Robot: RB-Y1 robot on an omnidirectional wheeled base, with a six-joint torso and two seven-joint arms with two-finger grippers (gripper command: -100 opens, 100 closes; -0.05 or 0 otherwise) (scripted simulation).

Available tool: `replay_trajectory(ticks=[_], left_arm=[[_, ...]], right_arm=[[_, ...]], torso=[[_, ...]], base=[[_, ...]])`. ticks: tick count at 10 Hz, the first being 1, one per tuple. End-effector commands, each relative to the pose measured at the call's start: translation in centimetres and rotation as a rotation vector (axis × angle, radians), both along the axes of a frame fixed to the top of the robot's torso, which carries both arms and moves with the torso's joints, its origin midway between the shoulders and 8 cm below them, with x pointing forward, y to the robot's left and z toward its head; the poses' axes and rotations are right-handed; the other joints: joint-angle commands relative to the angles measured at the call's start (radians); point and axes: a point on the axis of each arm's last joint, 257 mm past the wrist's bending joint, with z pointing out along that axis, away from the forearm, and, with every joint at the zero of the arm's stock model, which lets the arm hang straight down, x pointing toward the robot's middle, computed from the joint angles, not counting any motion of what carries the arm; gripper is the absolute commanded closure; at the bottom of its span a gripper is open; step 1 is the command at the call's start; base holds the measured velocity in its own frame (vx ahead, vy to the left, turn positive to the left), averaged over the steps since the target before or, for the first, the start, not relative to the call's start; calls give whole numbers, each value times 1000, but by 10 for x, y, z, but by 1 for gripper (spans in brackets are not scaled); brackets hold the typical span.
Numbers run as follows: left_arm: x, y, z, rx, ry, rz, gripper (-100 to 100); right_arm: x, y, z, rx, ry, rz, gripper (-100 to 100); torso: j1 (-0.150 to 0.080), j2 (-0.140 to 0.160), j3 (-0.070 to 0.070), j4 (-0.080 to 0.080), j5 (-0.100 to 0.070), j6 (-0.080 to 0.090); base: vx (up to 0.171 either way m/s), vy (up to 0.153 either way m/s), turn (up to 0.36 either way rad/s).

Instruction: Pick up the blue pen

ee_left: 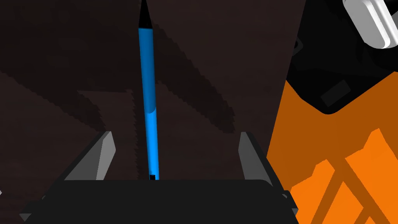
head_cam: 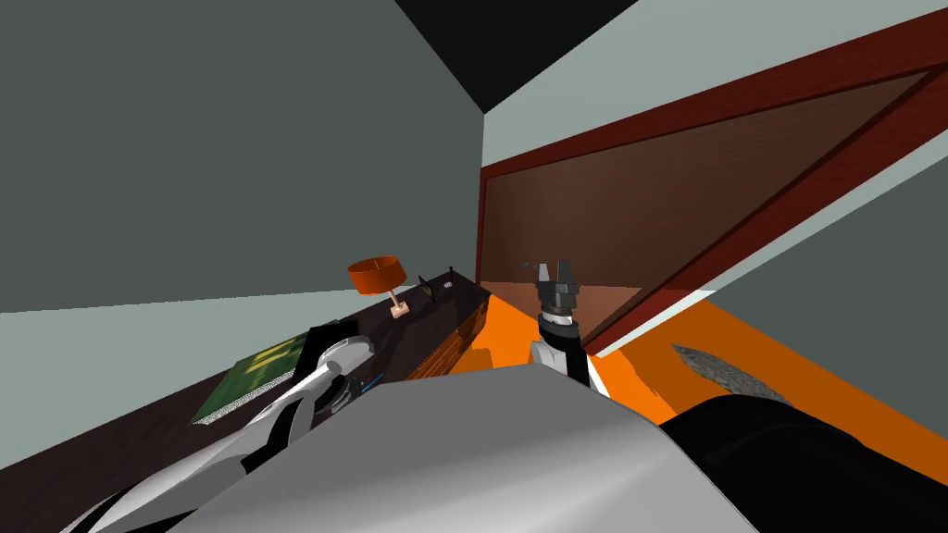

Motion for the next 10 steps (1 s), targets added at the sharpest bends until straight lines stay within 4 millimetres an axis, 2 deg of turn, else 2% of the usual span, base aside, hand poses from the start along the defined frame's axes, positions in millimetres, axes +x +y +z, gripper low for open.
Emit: replay_trajectory(ticks=[1,4,6,10], left_arm=[[0,0,0,0,0,0,-100],[-9,1,-6,11,2,82,-100],[-9,1,-6,7,5,131,-100],[-19,1,-11,14,5,224,-100]], right_arm=[[0,0,0,0,0,0,0],[0,0,0,0,0,0,0],[0,0,0,0,0,0,0],[0,0,0,0,0,0,0]], torso=[[0,0,0,0,0,0],[6,5,3,1,1,0],[7,9,5,2,2,0],[6,1,1,1,2,1]], base=[[0,0,0],[-106,104,-369],[-97,73,-115],[-77,54,-257]])
